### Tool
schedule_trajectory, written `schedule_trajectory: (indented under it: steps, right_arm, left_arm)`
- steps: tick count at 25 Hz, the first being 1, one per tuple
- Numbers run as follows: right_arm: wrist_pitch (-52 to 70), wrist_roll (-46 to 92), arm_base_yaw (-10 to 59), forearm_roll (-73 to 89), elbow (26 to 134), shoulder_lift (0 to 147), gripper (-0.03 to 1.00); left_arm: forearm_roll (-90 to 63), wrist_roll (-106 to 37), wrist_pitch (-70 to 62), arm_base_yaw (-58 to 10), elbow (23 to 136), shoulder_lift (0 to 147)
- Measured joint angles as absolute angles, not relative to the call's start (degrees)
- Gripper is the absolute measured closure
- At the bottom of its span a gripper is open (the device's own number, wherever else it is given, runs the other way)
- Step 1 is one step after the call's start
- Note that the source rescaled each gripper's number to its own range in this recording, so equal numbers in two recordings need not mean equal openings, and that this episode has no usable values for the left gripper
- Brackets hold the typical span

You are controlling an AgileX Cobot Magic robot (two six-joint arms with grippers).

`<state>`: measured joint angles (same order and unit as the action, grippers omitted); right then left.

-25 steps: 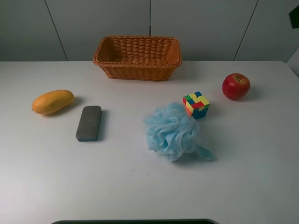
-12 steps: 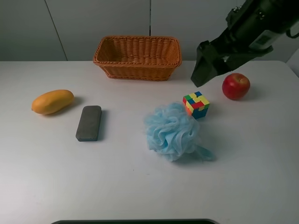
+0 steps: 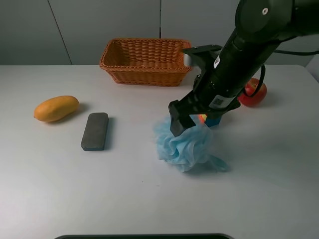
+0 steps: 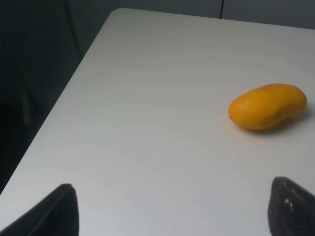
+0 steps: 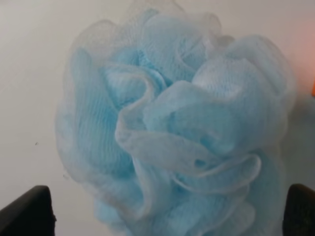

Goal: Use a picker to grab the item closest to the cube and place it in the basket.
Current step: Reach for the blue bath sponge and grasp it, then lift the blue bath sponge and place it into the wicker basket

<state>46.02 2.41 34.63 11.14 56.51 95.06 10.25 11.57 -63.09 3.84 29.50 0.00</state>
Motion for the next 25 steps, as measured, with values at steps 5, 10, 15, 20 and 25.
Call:
schedule_trajectory:
  steps: [5, 10, 15, 20, 25]
  right_arm:
    - [41.4, 2.9, 35.7, 13.6, 56.4, 101.7, -0.03]
    - [38.6, 3.5, 36.2, 15.6, 56.4, 106.4, -0.01]
    - [37.9, 3.5, 36.2, 15.7, 56.4, 106.8, 0.71]
    - [37.9, 3.5, 36.2, 15.7, 56.4, 106.8, 0.72]
    - [39.9, 3.5, 36.2, 15.8, 57.1, 105.8, 0.75]
  left_arm:
    - [10.2, 11.6, -63.1, 3.8, 29.5, 0.0]
    - [10.2, 11.6, -63.1, 3.8, 29.5, 0.0]
    - [10.2, 11.6, -63.1, 3.8, 29.5, 0.0]
    - [10.2, 11.6, -63.1, 3.8, 29.5, 0.0]
    - [10.2, 11.6, -63.1, 3.8, 29.5, 0.0]
